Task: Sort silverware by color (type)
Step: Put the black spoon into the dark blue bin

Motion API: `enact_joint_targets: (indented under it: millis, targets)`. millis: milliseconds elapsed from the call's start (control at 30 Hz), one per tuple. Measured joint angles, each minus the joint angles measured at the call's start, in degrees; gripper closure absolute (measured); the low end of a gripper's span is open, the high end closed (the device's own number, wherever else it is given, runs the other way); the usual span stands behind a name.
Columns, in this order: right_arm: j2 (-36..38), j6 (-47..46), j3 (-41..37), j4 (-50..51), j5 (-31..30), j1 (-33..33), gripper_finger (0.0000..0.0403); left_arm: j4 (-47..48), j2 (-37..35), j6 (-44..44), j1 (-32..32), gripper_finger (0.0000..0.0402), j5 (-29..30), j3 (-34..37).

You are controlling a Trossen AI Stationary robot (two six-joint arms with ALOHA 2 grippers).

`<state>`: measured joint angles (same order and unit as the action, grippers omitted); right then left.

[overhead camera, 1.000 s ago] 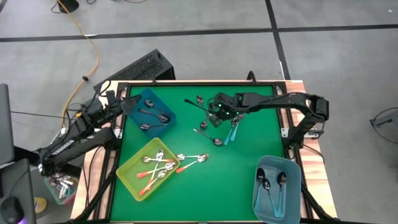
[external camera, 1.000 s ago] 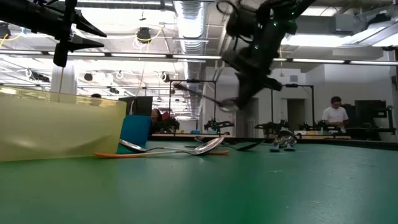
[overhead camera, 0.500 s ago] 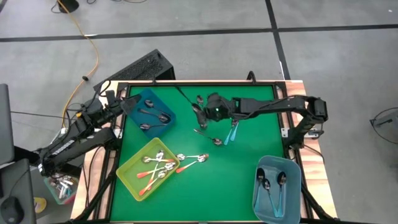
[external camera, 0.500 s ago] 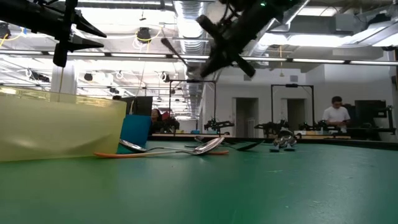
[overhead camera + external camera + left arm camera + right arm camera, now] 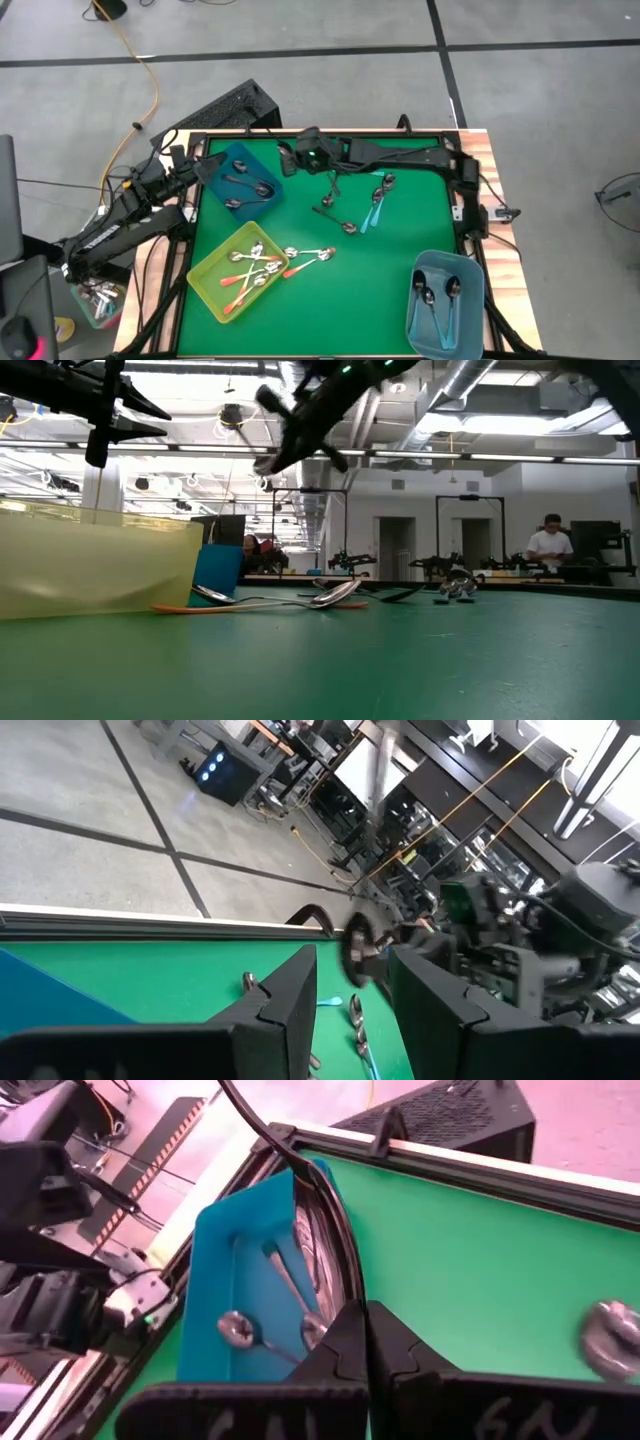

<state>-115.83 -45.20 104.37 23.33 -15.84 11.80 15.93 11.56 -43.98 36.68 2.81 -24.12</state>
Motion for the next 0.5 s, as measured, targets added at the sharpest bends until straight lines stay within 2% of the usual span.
enact_joint_targets:
  millis: [500]
  targets:
    - [-23.53, 0.16, 29.85, 4.29, 7.24, 0.34, 0.0402, -0.01, -0.01, -0.01, -0.02, 0.0292, -1.03, 0.0]
